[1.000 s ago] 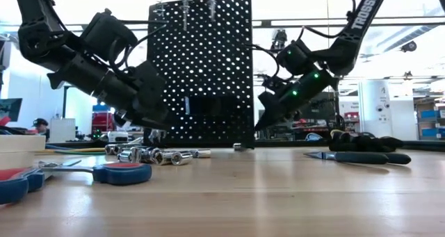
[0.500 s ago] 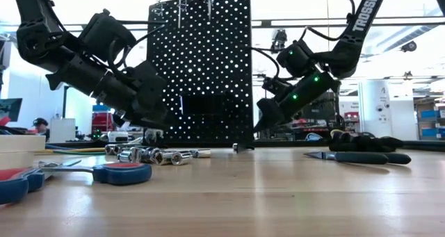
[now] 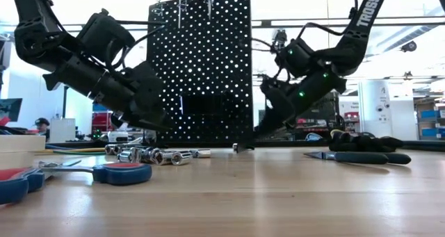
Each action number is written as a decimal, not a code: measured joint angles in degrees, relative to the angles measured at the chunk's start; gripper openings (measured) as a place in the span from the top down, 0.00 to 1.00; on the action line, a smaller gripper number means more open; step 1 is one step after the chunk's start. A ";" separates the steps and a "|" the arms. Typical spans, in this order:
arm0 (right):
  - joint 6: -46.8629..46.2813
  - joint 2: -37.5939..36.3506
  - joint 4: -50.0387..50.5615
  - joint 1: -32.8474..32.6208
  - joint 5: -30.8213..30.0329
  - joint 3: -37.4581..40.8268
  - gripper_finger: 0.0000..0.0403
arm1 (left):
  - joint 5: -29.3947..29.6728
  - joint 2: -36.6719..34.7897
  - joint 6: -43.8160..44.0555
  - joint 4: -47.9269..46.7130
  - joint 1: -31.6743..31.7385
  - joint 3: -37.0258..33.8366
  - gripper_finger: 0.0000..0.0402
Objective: Hang tools onto peg board
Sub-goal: Adjust the peg board
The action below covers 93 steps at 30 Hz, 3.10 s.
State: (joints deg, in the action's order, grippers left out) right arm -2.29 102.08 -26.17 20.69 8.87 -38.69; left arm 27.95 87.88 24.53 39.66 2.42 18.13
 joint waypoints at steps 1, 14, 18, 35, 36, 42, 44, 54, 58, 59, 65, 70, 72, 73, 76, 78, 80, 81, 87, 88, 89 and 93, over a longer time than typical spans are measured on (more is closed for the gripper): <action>0.01 0.23 -2.06 -0.09 -0.20 -0.04 0.86 | 0.24 0.00 0.00 0.24 0.00 0.00 0.55; 0.76 0.90 -6.68 6.45 -7.08 -4.07 0.97 | 0.03 0.00 0.22 1.09 0.02 0.00 0.55; 2.57 0.90 -6.63 8.44 -6.55 -4.54 0.97 | 0.06 0.00 0.22 1.09 0.02 0.00 0.55; 10.07 6.54 -3.05 9.12 3.04 -7.50 0.85 | 1.85 0.02 0.22 1.04 0.04 0.00 0.55; 10.34 6.60 -2.80 8.67 2.65 -7.50 0.81 | 1.98 0.01 0.22 1.04 0.04 0.00 0.55; 12.22 6.85 -2.16 8.13 -0.77 -8.59 0.57 | 2.00 0.02 0.10 0.98 0.04 0.00 0.55; 13.46 7.47 -0.10 8.12 -0.65 -9.77 0.53 | 2.00 0.02 0.04 0.98 0.04 0.00 0.55; 19.87 11.00 18.92 8.87 2.17 -21.85 0.55 | 2.15 0.02 0.02 0.83 0.04 -0.02 0.55; 20.67 13.10 22.68 8.91 2.34 -26.16 0.59 | 2.15 0.02 0.02 0.31 0.02 -0.04 0.55; 20.81 13.29 23.75 8.91 2.50 -27.01 0.60 | 2.15 0.02 0.02 0.06 0.02 -0.04 0.55; 21.45 14.01 27.62 9.01 3.62 -28.92 0.65 | 2.13 0.02 0.00 -1.21 0.02 -0.07 0.55; 22.29 13.75 28.96 8.79 4.66 -28.92 0.68 | 2.15 0.02 0.00 -1.23 0.02 -0.07 0.55; 24.14 13.53 30.09 8.61 5.34 -28.92 0.69 | 2.15 0.02 0.00 -1.21 0.02 -0.07 0.55; 25.20 13.42 30.69 8.50 5.69 -28.90 0.70 | 2.13 0.02 0.00 -1.23 0.02 -0.07 0.55; 29.22 12.85 33.71 8.11 8.09 -28.88 0.72 | 2.11 0.02 0.02 -1.27 0.02 -0.07 0.55; 32.49 12.48 37.39 7.62 10.68 -28.64 0.74 | 2.04 0.02 0.20 -1.47 0.02 -0.07 0.55; 33.79 11.85 39.90 6.92 10.19 -28.35 0.77 | 1.91 0.02 0.38 -1.74 0.02 -0.07 0.55; 34.40 11.05 40.63 6.67 9.73 -28.27 0.78 | 1.82 0.02 0.45 -1.75 0.02 -0.09 0.55; 33.99 5.98 40.82 5.85 5.28 -26.55 0.84 | 1.82 0.02 0.65 -1.76 0.02 -0.09 0.55; 32.52 5.23 40.54 5.61 4.58 -26.29 0.86 | 2.17 0.02 0.24 -1.78 0.02 -0.09 0.55; 30.87 4.32 39.91 5.40 3.82 -25.89 0.88 | 2.48 0.02 -0.13 -1.88 0.00 -0.09 0.55; 23.78 1.96 34.70 4.64 -0.59 -21.28 0.98 | 2.57 0.47 -1.53 -1.97 0.03 -0.09 0.56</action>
State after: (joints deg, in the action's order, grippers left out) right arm 21.50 104.04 8.53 25.33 8.28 -59.97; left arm 30.52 88.34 23.00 37.69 2.44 18.04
